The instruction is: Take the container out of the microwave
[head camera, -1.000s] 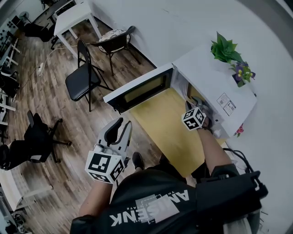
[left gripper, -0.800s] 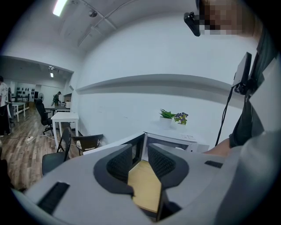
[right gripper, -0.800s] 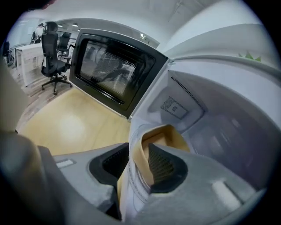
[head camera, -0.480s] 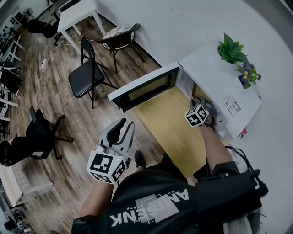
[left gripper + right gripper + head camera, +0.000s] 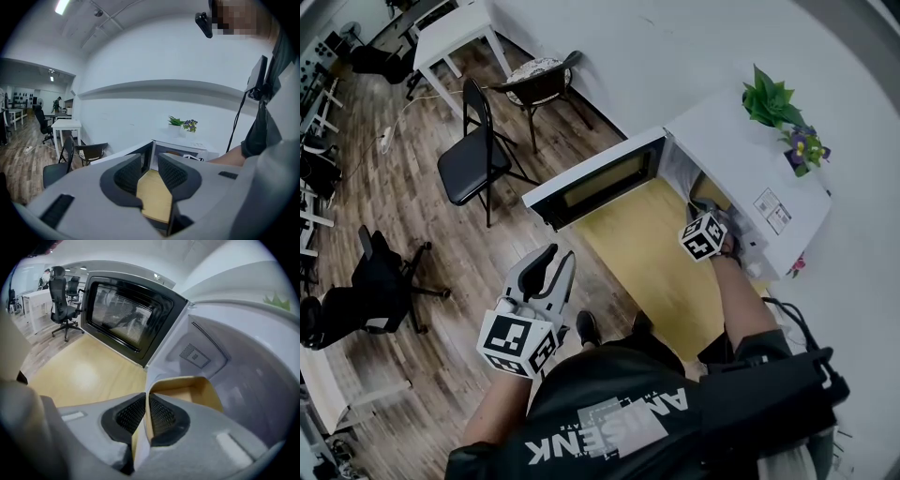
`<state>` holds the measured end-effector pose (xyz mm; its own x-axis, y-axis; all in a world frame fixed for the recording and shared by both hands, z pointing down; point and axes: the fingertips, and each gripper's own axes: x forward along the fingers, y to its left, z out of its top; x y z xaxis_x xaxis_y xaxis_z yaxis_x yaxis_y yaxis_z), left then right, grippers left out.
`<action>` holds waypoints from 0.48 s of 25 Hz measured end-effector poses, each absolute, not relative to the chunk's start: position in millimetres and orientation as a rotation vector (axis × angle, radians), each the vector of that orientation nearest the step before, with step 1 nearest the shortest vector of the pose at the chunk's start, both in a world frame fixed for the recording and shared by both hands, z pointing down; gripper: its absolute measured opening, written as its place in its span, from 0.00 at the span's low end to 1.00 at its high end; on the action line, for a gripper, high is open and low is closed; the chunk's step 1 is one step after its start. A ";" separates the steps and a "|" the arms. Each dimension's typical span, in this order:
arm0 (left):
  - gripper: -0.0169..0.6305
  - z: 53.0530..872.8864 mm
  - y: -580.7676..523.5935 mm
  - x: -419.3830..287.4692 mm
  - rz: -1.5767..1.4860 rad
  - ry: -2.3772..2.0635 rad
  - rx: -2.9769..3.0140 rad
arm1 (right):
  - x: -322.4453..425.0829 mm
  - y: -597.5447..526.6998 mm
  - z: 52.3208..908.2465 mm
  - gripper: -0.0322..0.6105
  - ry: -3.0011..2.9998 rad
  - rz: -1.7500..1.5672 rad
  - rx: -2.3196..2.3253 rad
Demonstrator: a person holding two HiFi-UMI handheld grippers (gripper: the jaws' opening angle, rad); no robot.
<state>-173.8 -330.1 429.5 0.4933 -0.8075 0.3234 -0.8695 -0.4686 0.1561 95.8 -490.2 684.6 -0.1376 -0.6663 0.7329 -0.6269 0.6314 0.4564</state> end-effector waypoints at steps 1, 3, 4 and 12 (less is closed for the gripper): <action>0.17 429.4 -329.9 -173.5 0.293 -1.404 2.450 | 92.6 -486.0 682.6 0.09 -1.836 -0.037 1.035; 0.17 429.2 -330.3 -172.7 0.287 -1.379 2.465 | 85.5 -476.4 677.7 0.09 -1.862 -0.003 1.031; 0.17 429.0 -330.7 -172.2 0.283 -1.366 2.473 | 81.5 -470.9 674.8 0.09 -1.878 0.016 1.030; 0.17 424.5 -334.6 -172.1 0.235 -1.263 2.542 | 37.2 -423.5 642.6 0.09 -1.999 0.164 0.994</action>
<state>-172.1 -334.6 424.5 0.6019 -0.7507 0.2723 -0.7984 -0.5726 0.1864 37.2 -423.5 642.6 -0.2998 -0.5847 0.7538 -0.6995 0.6720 0.2431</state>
